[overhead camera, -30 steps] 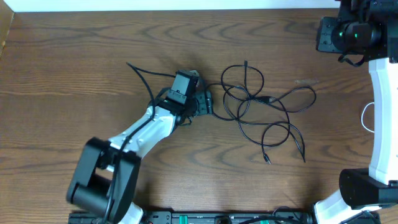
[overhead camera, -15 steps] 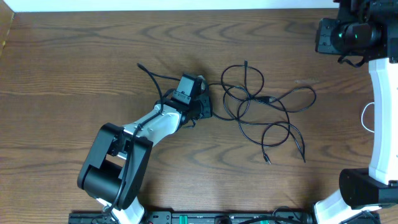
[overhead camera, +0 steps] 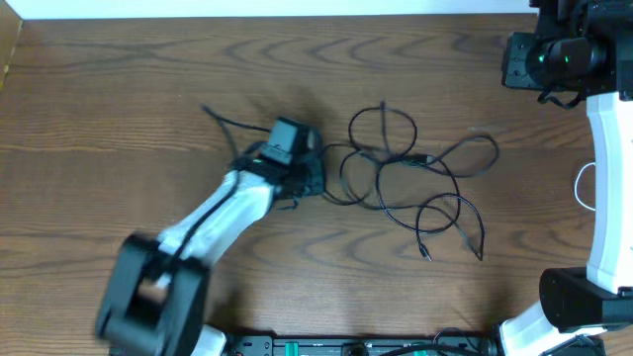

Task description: Untangle cables

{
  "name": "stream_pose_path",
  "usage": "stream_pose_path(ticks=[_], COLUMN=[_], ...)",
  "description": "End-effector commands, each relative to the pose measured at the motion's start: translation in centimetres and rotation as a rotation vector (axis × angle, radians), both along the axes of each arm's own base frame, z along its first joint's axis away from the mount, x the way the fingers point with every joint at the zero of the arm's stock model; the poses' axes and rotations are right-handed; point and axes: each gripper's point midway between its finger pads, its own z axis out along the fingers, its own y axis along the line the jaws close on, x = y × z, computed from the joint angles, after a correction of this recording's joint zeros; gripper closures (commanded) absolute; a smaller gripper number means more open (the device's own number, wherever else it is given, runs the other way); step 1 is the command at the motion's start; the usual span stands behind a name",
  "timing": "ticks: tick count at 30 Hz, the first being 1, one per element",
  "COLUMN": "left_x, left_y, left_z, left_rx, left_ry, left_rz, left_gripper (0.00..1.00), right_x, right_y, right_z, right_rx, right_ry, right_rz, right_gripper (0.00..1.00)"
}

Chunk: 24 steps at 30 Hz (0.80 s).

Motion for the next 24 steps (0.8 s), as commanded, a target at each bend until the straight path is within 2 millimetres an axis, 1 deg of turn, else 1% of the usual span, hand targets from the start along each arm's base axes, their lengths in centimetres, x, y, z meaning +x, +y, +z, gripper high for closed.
stream_pose_path(ticks=[1,5,6,7,8,10,12,13,14,17,20,24], left_x=[-0.1,-1.2,-1.3,-1.5,-1.7,-2.1,-2.4,-2.6,-2.7,-2.8,-2.5,-1.0], left_y=[3.6,8.1,8.7,8.9,8.7,8.1,7.3,6.9,6.4,4.6,2.8,2.3], left_z=[5.4,9.9,11.1,12.3,13.7,15.7,17.0,17.5,17.8,19.5,22.6,26.5], left_rx=[-0.001,-0.027,-0.052,-0.09,-0.14,-0.207,-0.252,-0.27,-0.289,-0.376,-0.47,-0.548], left_ry=[-0.088,-0.153,-0.18,-0.206,-0.237,-0.284,-0.319,-0.33,-0.338,-0.379,-0.487,-0.633], left_rz=[0.078,0.198,0.214,0.217,0.206,0.175,0.14,0.122,0.104,0.018,-0.083,-0.083], left_gripper=[0.93,0.93,0.92,0.93,0.92,0.93,0.92,0.93,0.93,0.93,0.92,0.92], right_x=[-0.3,-0.4,-0.5,-0.6,-0.7,-1.0,-1.4,-1.5,-1.7,-1.9,-2.2,-3.2], right_y=[0.0,0.2,0.5,1.2,2.3,4.2,6.1,6.9,7.6,9.3,10.8,13.6], right_z=[0.1,-1.0,-1.3,-1.7,-2.2,-3.0,-3.9,-4.4,-4.9,-6.9,-8.9,-11.6], right_rx=[-0.008,-0.002,0.013,0.034,0.065,0.12,0.167,0.185,0.199,0.229,0.267,0.358], right_ry=[0.001,0.032,0.042,0.054,0.065,0.08,0.097,0.107,0.115,0.147,0.173,0.212], right_rz=[0.022,0.026,0.04,0.081,0.148,0.266,0.36,0.398,0.428,0.47,0.508,0.579], right_gripper=[0.72,0.73,0.75,0.75,0.75,0.75,0.7,0.65,0.64,0.6,0.59,0.57])
